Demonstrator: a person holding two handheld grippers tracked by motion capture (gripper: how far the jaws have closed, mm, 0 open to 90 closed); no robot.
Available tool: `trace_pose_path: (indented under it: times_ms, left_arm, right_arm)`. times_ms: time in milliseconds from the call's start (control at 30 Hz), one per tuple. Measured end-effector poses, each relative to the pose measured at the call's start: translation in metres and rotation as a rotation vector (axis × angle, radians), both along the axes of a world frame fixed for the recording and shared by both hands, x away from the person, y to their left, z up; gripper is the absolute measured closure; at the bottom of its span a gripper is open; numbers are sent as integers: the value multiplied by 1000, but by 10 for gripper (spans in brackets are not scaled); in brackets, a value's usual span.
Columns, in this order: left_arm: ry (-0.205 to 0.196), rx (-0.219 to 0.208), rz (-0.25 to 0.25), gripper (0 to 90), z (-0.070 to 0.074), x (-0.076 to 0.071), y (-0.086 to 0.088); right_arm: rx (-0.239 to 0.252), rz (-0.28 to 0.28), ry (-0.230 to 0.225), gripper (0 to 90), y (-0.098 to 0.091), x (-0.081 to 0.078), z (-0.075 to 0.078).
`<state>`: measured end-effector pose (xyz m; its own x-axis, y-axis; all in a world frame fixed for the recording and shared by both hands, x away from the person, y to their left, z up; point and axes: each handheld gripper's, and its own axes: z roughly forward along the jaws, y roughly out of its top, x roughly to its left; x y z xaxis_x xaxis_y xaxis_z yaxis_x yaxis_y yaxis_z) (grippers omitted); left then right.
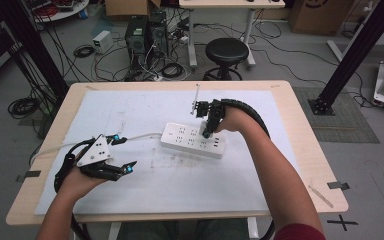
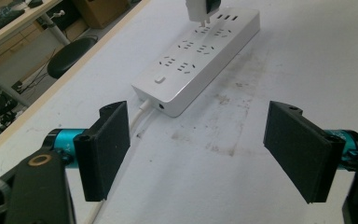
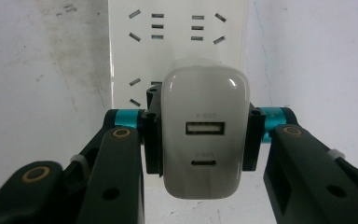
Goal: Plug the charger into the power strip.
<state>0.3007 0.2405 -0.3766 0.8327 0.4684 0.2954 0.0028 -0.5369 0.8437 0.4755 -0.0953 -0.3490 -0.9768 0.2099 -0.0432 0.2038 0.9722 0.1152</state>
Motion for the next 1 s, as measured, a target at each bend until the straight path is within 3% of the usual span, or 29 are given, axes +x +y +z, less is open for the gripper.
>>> trace_pose_path:
  times_ms: [500, 567, 700, 900, 1000]
  left_arm:
    - [7, -5, 10, 226, -5, 1, 4]
    - [9, -7, 9, 226, -5, 2, 2]
    - [8, -12, 7, 226, -6, 1, 0]
    - [12, -11, 6, 226, -9, 2, -3]
    - [13, -11, -2, 226, -9, 0, -3]
  right_arm:
    - [-47, 31, -7, 631, 8, 5, -12]
    - [-92, 35, -15, 633, 13, 3, -20]
    - [-58, 20, -6, 636, 10, 4, -21]
    - [-72, -4, 16, 637, 12, 7, -26]
    - [-46, -5, 30, 636, 10, 9, -27]
